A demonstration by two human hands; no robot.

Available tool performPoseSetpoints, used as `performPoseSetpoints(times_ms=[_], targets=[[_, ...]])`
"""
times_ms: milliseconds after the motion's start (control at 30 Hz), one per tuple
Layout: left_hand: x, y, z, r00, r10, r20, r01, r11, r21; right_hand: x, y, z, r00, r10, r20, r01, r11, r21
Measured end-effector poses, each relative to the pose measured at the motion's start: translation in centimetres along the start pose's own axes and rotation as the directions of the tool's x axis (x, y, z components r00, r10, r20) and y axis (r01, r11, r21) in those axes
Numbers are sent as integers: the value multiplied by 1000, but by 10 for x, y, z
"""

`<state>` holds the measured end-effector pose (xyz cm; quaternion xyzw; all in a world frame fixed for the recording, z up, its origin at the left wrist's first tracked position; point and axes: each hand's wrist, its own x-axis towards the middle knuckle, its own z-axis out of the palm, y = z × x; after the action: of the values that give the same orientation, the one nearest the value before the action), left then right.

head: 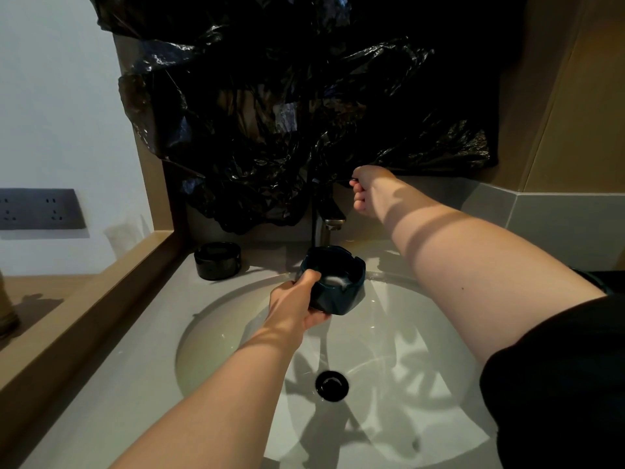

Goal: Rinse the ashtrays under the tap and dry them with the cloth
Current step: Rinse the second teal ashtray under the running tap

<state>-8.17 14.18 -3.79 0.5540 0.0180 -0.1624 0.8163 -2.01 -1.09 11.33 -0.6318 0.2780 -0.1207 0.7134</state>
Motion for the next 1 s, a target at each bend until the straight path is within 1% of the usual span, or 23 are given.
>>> performPoseSetpoints(times_ms=[200,500,700,833,900,1000], targets=[[-1,0,1,1000,1,12,-1,1000,12,0,-3,3,999,32,-14,-30,995,92],[-2,1,0,999,-5,32,4,1000,15,4,-7,6,998,45,-34,-41,994,103],[-1,0,0,999,-8,38,7,1000,20,4,-10,9,998,18,-62,-15,998,58],[0,0,-1,1000,-13,27,13,1000,14,-6,3,4,993,-97,-65,94,994,-47],[0,0,-2,1000,-11,20,10,1000,24,-11,17,-1,989,-128,-78,123,990,-69],[-1,0,-2,1000,2,-12,-2,999,51,-12,52,-11,989,-68,-131,75,996,51]])
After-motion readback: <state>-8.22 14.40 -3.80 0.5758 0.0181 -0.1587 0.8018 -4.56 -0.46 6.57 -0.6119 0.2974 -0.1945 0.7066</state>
